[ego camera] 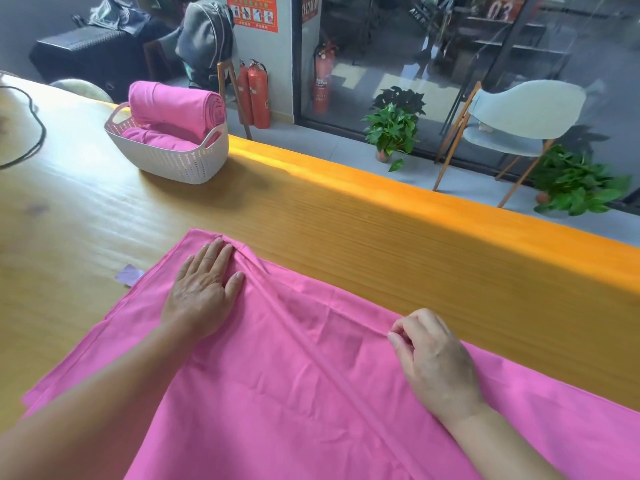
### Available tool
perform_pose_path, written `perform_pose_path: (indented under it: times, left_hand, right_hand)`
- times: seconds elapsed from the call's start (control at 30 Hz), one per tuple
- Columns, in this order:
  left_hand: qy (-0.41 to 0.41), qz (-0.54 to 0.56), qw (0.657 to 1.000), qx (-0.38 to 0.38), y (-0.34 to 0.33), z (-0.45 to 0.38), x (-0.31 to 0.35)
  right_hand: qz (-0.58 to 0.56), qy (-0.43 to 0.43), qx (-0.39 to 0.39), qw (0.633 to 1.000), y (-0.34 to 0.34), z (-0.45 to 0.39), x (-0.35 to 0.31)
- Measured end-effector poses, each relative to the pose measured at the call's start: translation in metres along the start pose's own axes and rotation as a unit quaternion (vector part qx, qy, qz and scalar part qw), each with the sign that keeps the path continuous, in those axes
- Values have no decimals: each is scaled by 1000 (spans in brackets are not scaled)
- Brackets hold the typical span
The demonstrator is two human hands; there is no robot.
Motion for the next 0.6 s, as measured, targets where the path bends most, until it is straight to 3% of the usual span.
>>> perform_pose_path:
  times: [0.23,0.4,0.6]
  left_hand:
    - [3,3,1000,-1,0,-1,-2]
    - [3,14,1000,7,2,0,0]
    - [3,17,1000,6,2,0,0]
  right_hand:
    - [31,39,12,999,5,-3,-8]
    - [5,-31,13,999,3,-15,-2]
    - [51,-2,-8,999,-7,-24,-6]
Point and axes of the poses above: each hand's wrist, its own z-axis away from the middle knuckle, its own y-axis out of the back of the hand, x = y × z, the point moved 10 cm from there along -z, towards the middle knuckle, and after that the axes turned 2 degrees about -z, right-handed, at the moved point
